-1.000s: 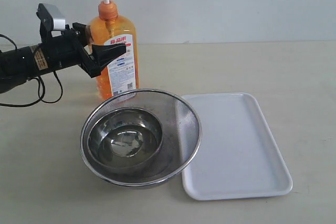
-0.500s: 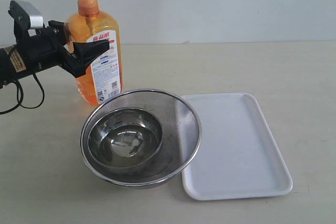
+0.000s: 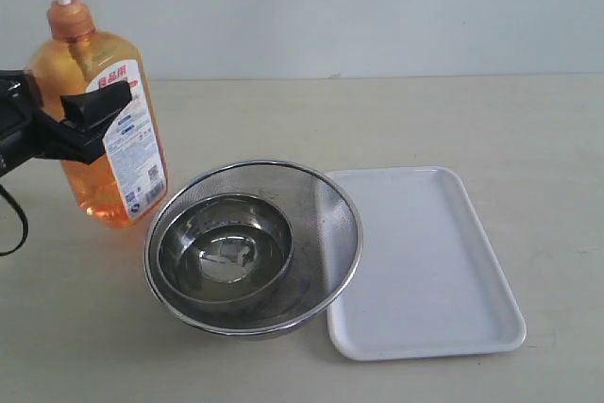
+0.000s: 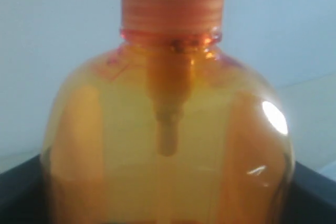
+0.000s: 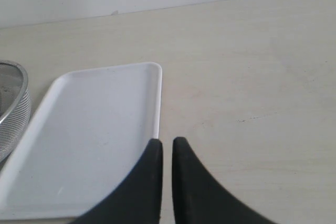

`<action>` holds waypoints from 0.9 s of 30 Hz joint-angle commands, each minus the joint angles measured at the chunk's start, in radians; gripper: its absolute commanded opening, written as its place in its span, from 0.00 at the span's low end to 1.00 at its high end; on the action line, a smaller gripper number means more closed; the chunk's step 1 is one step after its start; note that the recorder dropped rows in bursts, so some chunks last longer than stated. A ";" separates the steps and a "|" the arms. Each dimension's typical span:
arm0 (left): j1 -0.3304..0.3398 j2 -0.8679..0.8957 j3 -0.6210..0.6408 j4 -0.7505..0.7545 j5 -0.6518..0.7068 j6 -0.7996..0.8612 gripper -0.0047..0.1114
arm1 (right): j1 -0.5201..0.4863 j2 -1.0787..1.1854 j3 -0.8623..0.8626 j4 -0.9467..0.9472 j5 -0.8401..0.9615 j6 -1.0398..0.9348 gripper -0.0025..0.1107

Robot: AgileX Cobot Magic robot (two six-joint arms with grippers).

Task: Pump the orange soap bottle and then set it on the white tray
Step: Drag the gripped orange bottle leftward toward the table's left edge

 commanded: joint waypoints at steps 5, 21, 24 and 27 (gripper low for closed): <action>0.000 -0.206 0.272 -0.243 -0.072 0.030 0.08 | -0.001 -0.005 -0.001 0.000 -0.005 -0.004 0.05; 0.000 -0.231 0.301 -0.284 -0.072 0.026 0.08 | -0.001 -0.005 -0.001 0.000 -0.005 -0.004 0.05; 0.000 -0.231 0.301 -0.280 -0.072 0.029 0.08 | -0.001 -0.005 -0.001 0.000 -0.005 -0.004 0.05; -0.002 -0.231 0.301 -0.280 -0.072 0.027 0.08 | -0.001 -0.005 -0.001 0.000 -0.005 -0.004 0.05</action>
